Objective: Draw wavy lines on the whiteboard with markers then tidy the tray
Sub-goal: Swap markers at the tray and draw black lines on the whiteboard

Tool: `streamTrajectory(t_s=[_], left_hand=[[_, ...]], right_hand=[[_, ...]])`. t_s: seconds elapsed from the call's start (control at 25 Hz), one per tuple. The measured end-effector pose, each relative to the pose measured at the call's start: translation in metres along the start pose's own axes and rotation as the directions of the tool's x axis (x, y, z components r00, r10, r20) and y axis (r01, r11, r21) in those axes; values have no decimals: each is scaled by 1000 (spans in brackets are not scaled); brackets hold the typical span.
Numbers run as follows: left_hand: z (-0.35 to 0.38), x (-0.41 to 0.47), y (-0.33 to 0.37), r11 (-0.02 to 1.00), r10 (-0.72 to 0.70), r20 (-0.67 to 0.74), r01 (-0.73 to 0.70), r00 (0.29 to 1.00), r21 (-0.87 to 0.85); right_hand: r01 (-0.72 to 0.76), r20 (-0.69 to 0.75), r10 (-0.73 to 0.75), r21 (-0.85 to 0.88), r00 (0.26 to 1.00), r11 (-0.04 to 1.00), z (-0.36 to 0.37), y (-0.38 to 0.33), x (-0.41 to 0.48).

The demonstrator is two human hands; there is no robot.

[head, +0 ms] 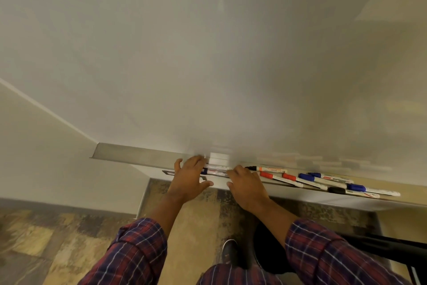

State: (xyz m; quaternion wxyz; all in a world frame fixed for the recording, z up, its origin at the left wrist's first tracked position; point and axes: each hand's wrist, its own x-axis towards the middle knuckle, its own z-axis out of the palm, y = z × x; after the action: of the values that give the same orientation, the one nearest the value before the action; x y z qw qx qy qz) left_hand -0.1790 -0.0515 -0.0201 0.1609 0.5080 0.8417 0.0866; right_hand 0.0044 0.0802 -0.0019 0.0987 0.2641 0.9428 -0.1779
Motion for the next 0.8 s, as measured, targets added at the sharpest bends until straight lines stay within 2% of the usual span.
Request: streamTrajectory(t_s=[0.2,0.4,0.6,0.68,0.8], left_hand=[[-8,2,4,999,-34,17,34,999,9],[-16,8,5,996,-62,79,67,995,-61],[-25,0,15,971,-98,-7,94,995,-218],[-35,-9,30,944,-84,-95,48,992,-326],[-57,-26,74,838,-116,-167,6,979,-545]], right_hand=[[-17,-13,17,-50,1000,999,4,0,11],[-45,-65,43,-32,997,998,1,17,7],[-40,-181,42,17,983,999,-5,37,-17],[-43,-264,72,114,962,993,-13,43,-27],[-73,-319,242,462,917,884,-42,44,-47]])
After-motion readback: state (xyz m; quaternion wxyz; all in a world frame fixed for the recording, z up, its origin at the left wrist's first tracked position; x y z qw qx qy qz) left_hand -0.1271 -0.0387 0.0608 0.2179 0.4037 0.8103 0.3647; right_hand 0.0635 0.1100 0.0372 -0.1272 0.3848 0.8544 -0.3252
